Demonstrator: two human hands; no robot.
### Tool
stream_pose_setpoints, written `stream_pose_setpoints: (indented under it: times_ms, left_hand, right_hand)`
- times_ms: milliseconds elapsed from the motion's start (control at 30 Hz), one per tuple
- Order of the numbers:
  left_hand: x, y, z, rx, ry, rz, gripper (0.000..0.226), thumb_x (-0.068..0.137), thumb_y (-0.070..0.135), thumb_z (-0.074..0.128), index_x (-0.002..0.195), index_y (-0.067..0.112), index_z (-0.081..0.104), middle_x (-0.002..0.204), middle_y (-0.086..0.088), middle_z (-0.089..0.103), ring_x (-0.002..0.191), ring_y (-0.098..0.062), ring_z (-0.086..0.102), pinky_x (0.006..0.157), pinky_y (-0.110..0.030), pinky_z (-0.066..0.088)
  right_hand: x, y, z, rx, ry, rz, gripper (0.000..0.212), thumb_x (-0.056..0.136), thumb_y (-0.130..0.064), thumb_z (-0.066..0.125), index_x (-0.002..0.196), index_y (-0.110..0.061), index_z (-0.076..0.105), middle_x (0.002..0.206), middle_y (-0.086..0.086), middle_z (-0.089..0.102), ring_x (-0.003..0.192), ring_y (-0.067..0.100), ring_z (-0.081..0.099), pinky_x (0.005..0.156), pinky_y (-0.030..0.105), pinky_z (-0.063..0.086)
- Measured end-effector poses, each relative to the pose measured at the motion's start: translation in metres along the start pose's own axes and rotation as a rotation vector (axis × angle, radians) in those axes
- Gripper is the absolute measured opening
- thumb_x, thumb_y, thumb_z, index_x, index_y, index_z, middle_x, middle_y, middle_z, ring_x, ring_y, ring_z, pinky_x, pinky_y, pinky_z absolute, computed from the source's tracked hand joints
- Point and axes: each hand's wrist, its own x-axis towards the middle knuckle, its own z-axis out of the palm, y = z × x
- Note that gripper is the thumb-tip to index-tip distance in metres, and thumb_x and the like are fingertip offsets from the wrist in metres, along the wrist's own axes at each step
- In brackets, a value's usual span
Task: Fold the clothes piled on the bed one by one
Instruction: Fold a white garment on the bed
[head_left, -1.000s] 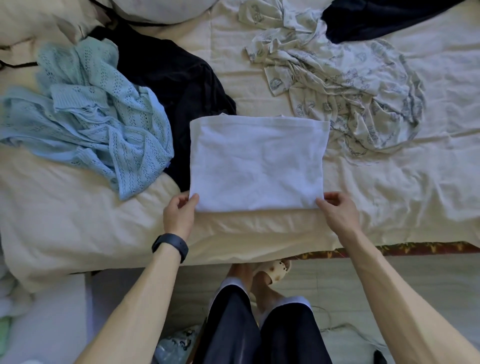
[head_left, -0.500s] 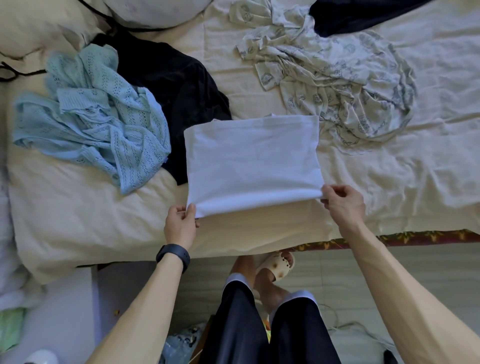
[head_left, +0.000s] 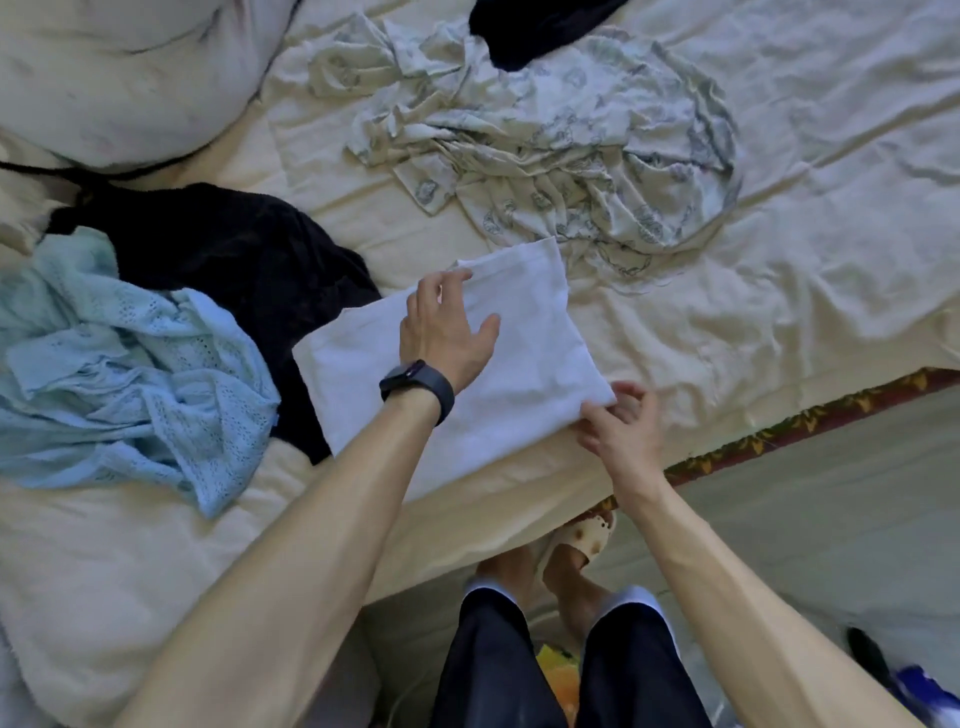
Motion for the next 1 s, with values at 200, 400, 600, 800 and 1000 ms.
stream_pose_setpoints:
  times_ms: [200, 400, 600, 800, 1000]
  left_hand:
    - [0.089, 0.015, 0.01, 0.217, -0.215, 0.039, 0.05, 0.092, 0.058, 0.056, 0.133, 0.029, 0.058, 0.136, -0.005, 0.05, 0.132, -0.03, 0.041, 0.105, -0.043, 0.036]
    - [0.096, 0.003, 0.009, -0.035, -0.119, 0.03, 0.031, 0.094, 0.053, 0.055, 0.113, 0.035, 0.071, 0.108, 0.004, 0.071, 0.11, -0.024, 0.063, 0.093, -0.038, 0.051]
    - [0.094, -0.003, 0.017, -0.09, -0.021, 0.037, 0.034, 0.095, 0.056, 0.052, 0.114, 0.035, 0.07, 0.11, 0.004, 0.073, 0.11, -0.021, 0.063, 0.093, -0.037, 0.049]
    - [0.048, -0.014, 0.022, 0.212, 0.119, 0.214, 0.056, 0.097, 0.041, 0.049, 0.148, 0.02, 0.043, 0.151, -0.005, 0.043, 0.138, -0.028, 0.038, 0.112, -0.045, 0.028]
    - [-0.05, -0.08, 0.058, 0.408, -0.106, 0.132, 0.066, 0.099, 0.055, 0.013, 0.156, 0.03, -0.008, 0.163, 0.007, -0.018, 0.154, -0.016, -0.007, 0.12, -0.054, -0.008]
  right_hand:
    - [0.004, 0.008, 0.001, -0.054, 0.056, -0.058, 0.023, 0.092, -0.026, 0.074, 0.111, -0.026, 0.061, 0.103, 0.007, 0.072, 0.09, 0.021, 0.069, 0.085, 0.047, 0.059]
    - [0.006, 0.01, -0.004, -0.084, 0.189, -0.052, 0.021, 0.083, -0.049, 0.08, 0.092, -0.032, 0.074, 0.09, -0.008, 0.077, 0.088, 0.012, 0.074, 0.088, 0.045, 0.06]
    - [0.009, -0.001, -0.002, -0.17, 0.232, -0.042, 0.026, 0.082, -0.053, 0.08, 0.086, -0.028, 0.073, 0.086, -0.004, 0.075, 0.086, 0.017, 0.072, 0.085, 0.044, 0.06]
    - [-0.005, -0.02, 0.023, -0.693, 0.315, -0.356, 0.033, 0.092, -0.038, 0.067, 0.118, -0.018, 0.059, 0.115, -0.001, 0.056, 0.109, 0.023, 0.052, 0.094, 0.04, 0.044]
    - [0.025, -0.03, 0.109, -1.205, -0.045, -0.905, 0.055, 0.103, -0.031, 0.052, 0.156, -0.019, 0.041, 0.167, 0.008, 0.026, 0.156, 0.027, 0.02, 0.123, 0.051, 0.018]
